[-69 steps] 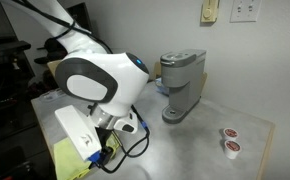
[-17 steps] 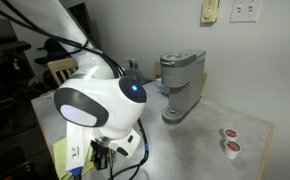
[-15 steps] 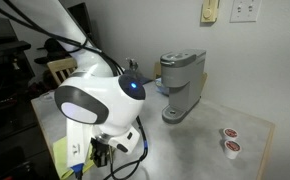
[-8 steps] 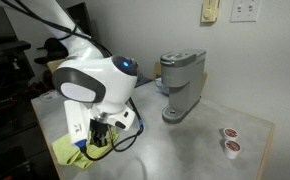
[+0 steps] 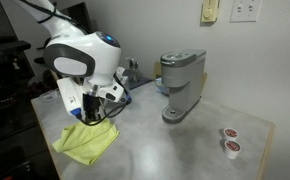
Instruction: Unfold the towel
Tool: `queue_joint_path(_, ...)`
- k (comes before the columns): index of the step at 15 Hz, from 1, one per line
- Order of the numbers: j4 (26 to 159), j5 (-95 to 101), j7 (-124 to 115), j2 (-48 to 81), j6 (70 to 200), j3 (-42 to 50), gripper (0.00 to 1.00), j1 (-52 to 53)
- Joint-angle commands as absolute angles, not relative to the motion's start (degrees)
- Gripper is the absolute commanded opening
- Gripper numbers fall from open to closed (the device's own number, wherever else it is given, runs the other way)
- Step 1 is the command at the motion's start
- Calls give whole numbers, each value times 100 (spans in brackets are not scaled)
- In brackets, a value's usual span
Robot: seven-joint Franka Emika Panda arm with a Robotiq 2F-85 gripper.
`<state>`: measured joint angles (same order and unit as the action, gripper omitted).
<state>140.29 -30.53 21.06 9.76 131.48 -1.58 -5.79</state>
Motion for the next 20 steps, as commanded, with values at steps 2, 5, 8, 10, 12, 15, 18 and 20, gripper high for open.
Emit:
queue_joint_path(2, 14063, -3291, 1600, 787, 13332, -429, 1, -174)
queue_joint_path(5, 13943, -3356, 1219, 849, 13467, -607, 1, 108)
queue_joint_path(8, 13816, -3361, 918, 932, 13574, -756, 1, 324)
queue_joint_path(10, 13726, -3402, 779, 987, 13640, -847, 1, 431)
queue_joint_path(12, 13626, -3520, 716, 1041, 13683, -938, 1, 509)
queue_joint_path(15, 13463, -3959, 741, 1160, 13846, -1061, 1, 590)
queue_joint_path(18, 13270, -4454, 800, 1315, 14007, -1155, 1, 655)
queue_joint_path(20, 13148, -4482, 833, 1446, 13998, -1179, 1, 697)
